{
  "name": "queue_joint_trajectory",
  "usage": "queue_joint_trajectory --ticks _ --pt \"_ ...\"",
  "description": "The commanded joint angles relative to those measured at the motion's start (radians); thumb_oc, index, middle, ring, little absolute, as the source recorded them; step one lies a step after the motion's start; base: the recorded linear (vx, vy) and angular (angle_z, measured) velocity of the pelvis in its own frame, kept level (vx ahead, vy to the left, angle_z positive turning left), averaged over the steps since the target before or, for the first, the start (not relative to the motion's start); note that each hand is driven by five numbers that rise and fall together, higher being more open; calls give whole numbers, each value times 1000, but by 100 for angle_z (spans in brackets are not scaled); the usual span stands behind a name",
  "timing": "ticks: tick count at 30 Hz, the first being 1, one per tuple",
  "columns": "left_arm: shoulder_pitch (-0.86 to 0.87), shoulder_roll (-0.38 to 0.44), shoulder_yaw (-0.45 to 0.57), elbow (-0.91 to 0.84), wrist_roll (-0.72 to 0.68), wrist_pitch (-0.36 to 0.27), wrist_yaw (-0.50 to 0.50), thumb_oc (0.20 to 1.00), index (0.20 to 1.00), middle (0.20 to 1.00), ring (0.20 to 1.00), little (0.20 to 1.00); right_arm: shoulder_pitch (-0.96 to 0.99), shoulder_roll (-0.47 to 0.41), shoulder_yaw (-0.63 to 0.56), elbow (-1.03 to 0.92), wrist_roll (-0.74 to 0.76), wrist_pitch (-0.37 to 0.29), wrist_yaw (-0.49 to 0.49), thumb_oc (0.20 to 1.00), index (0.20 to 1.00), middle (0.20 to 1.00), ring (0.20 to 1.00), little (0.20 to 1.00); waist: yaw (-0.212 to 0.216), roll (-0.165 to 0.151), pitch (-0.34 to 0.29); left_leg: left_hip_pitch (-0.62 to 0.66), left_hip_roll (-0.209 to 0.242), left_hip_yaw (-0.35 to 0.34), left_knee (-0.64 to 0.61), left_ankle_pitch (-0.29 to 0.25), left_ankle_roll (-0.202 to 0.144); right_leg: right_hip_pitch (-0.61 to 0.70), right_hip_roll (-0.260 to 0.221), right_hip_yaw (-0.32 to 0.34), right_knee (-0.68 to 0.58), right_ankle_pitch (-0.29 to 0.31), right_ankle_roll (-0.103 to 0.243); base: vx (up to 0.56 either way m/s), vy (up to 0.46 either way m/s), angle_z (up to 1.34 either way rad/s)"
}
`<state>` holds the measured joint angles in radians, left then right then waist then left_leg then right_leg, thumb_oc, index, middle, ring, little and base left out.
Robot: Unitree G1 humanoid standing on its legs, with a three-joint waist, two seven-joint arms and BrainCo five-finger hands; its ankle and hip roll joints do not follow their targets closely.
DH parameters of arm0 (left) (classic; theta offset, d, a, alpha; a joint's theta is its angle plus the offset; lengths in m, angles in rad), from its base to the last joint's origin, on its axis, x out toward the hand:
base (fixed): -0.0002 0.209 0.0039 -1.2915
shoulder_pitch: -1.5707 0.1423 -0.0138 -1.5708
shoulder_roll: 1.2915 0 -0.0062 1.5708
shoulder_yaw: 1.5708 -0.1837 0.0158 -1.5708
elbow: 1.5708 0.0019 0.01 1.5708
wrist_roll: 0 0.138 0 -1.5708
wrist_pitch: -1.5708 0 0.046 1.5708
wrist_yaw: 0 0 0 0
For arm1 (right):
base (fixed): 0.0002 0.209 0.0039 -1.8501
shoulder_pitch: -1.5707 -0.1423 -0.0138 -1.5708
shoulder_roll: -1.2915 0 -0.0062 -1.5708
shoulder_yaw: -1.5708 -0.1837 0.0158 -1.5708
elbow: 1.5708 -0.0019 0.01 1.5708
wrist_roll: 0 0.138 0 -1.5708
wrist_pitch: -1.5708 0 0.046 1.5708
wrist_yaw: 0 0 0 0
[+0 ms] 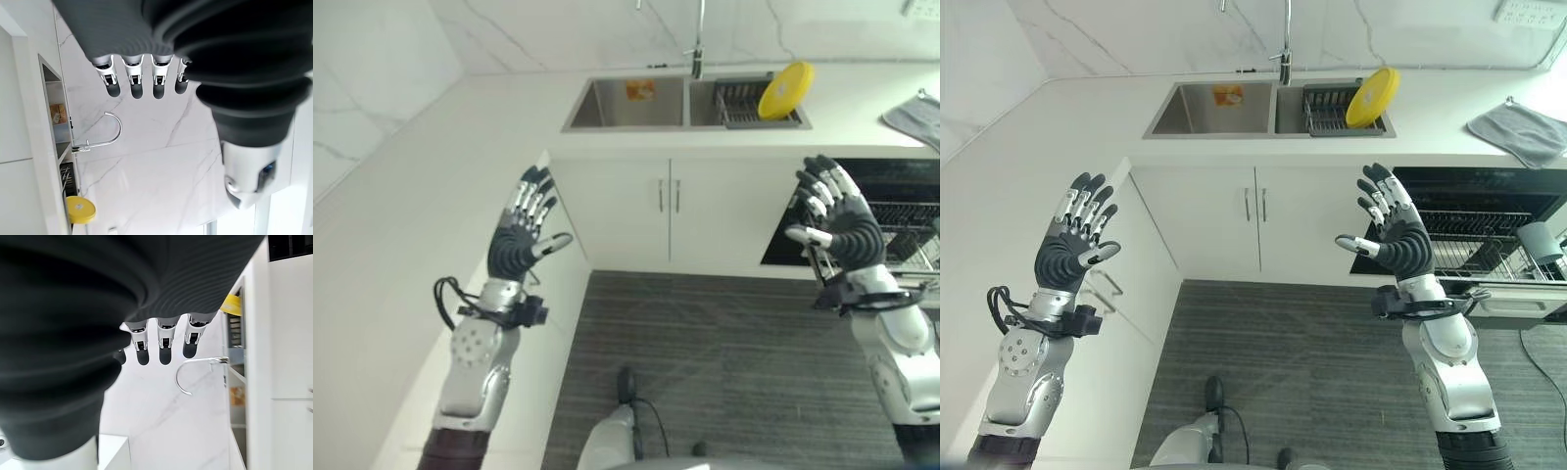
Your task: Place the dishes in the dishwasher.
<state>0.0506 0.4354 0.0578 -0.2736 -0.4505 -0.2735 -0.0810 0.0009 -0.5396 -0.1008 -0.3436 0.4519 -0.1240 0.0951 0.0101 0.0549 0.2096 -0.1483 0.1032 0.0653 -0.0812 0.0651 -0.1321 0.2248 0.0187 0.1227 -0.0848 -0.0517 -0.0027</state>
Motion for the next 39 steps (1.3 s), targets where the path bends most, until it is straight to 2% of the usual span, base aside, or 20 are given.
queue_joint_trajectory --ticks 1,5,9,13,16,18,19,20,22,23,24,25,27,28,29,31,34,39 --pt "3 44 14 -47 14 -58 8 1000 1000 1000 1000 1000 -37 -13 -16 -63 15 -52 34 1000 1000 1000 1000 1000 -26 -24 -35 -10 -24 35 -6 90 30 78 60 -53 -2 -59 34 321 159 -108" --pt "-22 49 1 -42 18 -49 17 1000 1000 1000 1000 1000 -49 -24 -15 -63 25 -42 36 1000 1000 1000 1000 1000 -10 -39 -56 22 -41 32 -6 83 57 98 36 -54 30 -84 50 325 169 -70" --pt "-42 47 3 -56 30 -21 -10 1000 1000 1000 1000 1000 -56 -8 -16 -62 24 -46 13 1000 1000 1000 1000 1000 12 -61 -87 48 -67 41 -6 51 96 95 -3 -96 72 -97 79 292 168 -19" --pt "-70 58 6 -62 31 11 -30 1000 1000 1000 1000 1000 -64 19 -11 -68 6 -42 2 1000 1000 1000 1000 1000 19 -78 -116 74 -105 33 -6 20 132 48 -32 -117 179 -59 113 276 204 36" --pt "-80 57 8 -66 35 30 -42 1000 1000 1000 1000 1000 -65 38 -10 -71 -8 -35 -7 1000 1000 1000 1000 1000 21 -87 -129 86 -130 14 -6 7 154 -9 -30 -111 305 1 140 169 146 9" --pt "-78 57 7 -64 45 30 -43 1000 1000 1000 1000 1000 -46 62 -6 -84 -14 -39 -1 1000 1000 1000 1000 1000 18 -81 -128 110 -140 -9 -3 -11 173 -118 11 -92 554 126 178 199 166 8" --pt "-77 54 9 -64 62 27 -40 1000 1000 1000 1000 1000 -43 68 -2 -87 -16 -37 5 1000 1000 1000 1000 1000 12 -77 -125 132 -142 -11 -3 -29 176 -170 9 -104 624 136 174 232 193 10" --pt "-78 53 10 -64 97 26 -29 1000 1000 1000 1000 1000 -43 77 12 -78 -30 -43 19 1000 1000 1000 1000 1000 1 -59 -111 168 -132 -7 -6 -40 175 -273 -21 -152 660 108 151 213 152 -2" --pt "-86 65 16 -71 102 29 -23 1000 1000 1000 1000 1000 -42 63 15 -69 -26 -49 23 1000 1000 1000 1000 1000 -4 -55 -102 186 -134 -24 -6 -41 168 -296 -41 -186 569 44 130 226 20 -18" --pt "-104 71 16 -82 95 42 -24 1000 1000 1000 1000 1000 -28 49 2 -74 -20 -54 22 1000 1000 1000 1000 1000 -23 -58 -84 217 -133 -39 -6 -62 164 -295 -76 -223 365 32 117 273 -96 1" --pt "-103 71 16 -85 97 42 -23 1000 1000 1000 1000 1000 -20 47 -5 -75 -12 -61 27 1000 1000 1000 1000 1000 -34 -58 -76 231 -128 -39 -6 -76 162 -298 -92 -232 297 52 119 344 -232 21" --pt "-95 66 14 -93 105 40 -18 1000 1000 1000 1000 1000 -7 44 -20 -77 7 -72 37 1000 1000 1000 1000 1000 -58 -58 -61 262 -114 -32 -6 -106 156 -329 -129 -221 178 107 134 266 -239 21" --pt "-85 64 9 -102 114 41 -12 1000 1000 1000 1000 1000 -6 41 -29 -85 21 -63 37 1000 1000 1000 1000 1000 -73 -54 -50 289 -101 -28 -6 -129 154 -347 -148 -198 106 172 152 246 -248 32" --pt "-74 64 5 -108 117 41 -13 1000 1000 1000 1000 1000 -7 43 -31 -94 20 -54 34 1000 1000 1000 1000 1000 -86 -59 -43 307 -99 -27 -6 -140 154 -375 -166 -173 59 230 162 324 -321 22" --pt "-61 69 0 -113 121 28 -18 1000 1000 1000 1000 1000 -6 41 -30 -101 22 -49 27 1000 1000 1000 1000 1000 -89 -60 -44 328 -91 -27 -6 -164 156 -381 -171 -171 43 245 171 373 -442 9" --pt "-51 76 2 -121 122 22 -19 1000 1000 1000 1000 1000 -6 30 -31 -109 35 -47 21 1000 1000 1000 1000 1000 -90 -66 -52 344 -81 -17 -6 -183 152 -360 -180 -178 -2 247 180 321 -370 17" --pt "-62 84 -5 -111 112 23 3 1000 1000 1000 1000 1000 -29 25 -8 -111 29 -31 4 1000 1000 1000 1000 1000 -90 -77 -74 365 -59 -9 -6 -199 136 -330 -173 -174 -2 245 187 217 -339 41" --pt "-52 81 8 -122 128 28 43 1000 1000 1000 1000 1000 -71 2 12 -114 54 3 15 1000 1000 1000 1000 1000 -94 -66 -105 431 -5 4 -6 -203 87 -309 -137 -188 -2 218 156 218 -343 17"
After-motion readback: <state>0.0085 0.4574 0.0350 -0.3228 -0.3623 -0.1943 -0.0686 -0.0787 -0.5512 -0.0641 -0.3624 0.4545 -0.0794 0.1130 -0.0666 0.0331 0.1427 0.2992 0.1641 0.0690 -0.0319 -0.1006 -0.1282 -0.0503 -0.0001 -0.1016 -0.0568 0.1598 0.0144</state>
